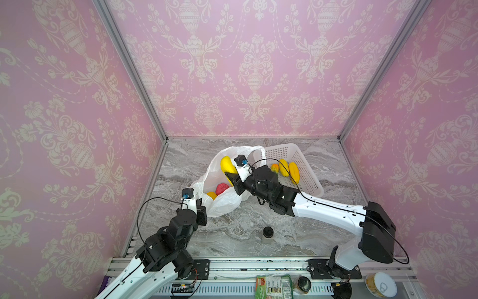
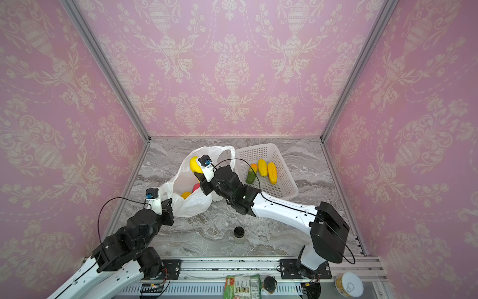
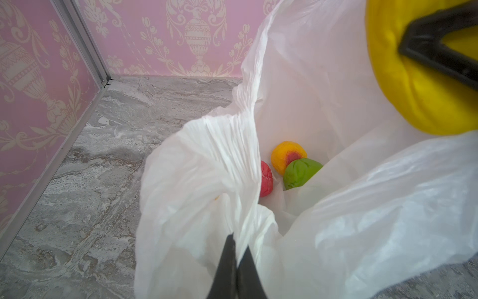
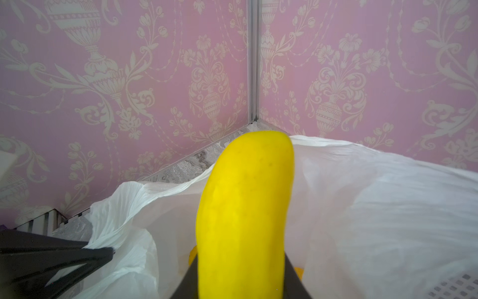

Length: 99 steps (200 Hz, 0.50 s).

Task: Untie the knot of the plastic bag and take out the fruit
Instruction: 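Lift the yellow elongated fruit up out of the bag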

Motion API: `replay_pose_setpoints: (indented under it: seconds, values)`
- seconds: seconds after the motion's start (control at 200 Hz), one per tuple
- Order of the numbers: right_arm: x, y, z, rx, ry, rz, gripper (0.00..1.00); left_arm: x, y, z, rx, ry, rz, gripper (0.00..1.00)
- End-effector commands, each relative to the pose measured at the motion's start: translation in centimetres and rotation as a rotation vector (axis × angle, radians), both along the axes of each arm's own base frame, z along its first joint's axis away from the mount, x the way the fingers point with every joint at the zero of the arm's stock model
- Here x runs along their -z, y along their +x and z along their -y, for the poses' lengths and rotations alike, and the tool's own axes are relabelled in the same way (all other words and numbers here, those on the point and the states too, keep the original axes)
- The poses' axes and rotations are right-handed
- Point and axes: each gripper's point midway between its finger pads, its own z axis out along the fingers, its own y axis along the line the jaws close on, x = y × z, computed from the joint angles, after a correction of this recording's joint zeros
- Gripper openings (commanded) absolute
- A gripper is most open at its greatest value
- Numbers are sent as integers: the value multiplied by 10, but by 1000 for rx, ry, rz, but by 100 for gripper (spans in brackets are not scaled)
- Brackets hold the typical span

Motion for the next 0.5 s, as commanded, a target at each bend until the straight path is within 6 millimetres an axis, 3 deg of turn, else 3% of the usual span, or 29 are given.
replay_pose_setpoints:
  seconds: [0.0,0.12,0.295,0.435,0.49]
  values:
    - [-16,-3,11,-137,209,-118,16,2,1,-1,-13,4,-2,0]
    - [-28,0,20,-176,305,-131,26,5,1,2,-2,4,-13,0]
    - [-10,4,13,-168,252,-160,40,3,0,1,2,-5,-6,0]
    - [13,19,24,-43,185,-169,40,3,0,1,0,-3,-5,0]
    - [20,23,27,-15,167,-166,32,3,0,2,5,-5,-8,0]
